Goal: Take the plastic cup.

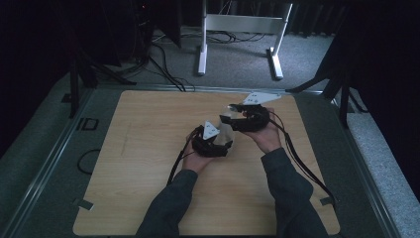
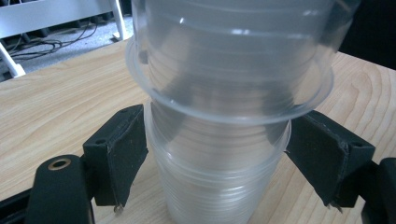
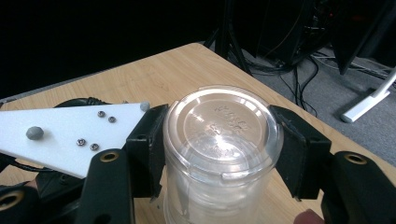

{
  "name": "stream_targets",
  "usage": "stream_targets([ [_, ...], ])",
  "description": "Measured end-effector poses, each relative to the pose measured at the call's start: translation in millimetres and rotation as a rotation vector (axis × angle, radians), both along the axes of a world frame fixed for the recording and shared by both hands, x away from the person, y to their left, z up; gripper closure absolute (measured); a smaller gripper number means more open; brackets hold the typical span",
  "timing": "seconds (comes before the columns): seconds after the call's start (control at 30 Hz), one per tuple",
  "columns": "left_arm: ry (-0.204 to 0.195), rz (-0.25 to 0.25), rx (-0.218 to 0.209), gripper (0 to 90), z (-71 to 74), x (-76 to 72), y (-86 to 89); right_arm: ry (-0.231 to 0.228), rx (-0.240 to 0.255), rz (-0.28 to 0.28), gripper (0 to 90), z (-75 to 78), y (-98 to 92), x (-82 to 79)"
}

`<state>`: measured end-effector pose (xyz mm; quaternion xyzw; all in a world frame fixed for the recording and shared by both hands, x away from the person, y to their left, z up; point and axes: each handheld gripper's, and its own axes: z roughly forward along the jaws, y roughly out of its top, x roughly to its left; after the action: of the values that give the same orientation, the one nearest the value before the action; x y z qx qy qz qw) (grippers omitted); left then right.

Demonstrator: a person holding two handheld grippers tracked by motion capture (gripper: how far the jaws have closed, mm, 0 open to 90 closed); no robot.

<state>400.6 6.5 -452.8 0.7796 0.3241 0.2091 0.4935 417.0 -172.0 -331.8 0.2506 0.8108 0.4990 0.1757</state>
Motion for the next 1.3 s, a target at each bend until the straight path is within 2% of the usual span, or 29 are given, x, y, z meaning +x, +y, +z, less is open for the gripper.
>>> stream_targets([
  [0.2, 0.003, -0.001, 0.005, 21.3, -0.3, 0.2, 0.3, -0.003, 0.007, 0.0, 40.9, 5.8, -1.7, -1.0],
  [0.57, -0.005, 0.005, -0.017, 21.3, 3.7, -1.8, 2.5, -0.009, 0.012, 0.001, 41.0, 8.8, -3.8, -3.1],
  [0.77, -0.006, 0.004, -0.014, 21.4, 4.5, -2.3, 3.9, -0.014, 0.035, -0.003, 41.0, 12.1, -5.5, -4.7],
  [1.3, -0.005, 0.013, -0.025, 22.0, 8.2, -4.5, 7.4, -0.056, 0.073, 0.001, 41.1, 32.2, -11.2, -10.2],
])
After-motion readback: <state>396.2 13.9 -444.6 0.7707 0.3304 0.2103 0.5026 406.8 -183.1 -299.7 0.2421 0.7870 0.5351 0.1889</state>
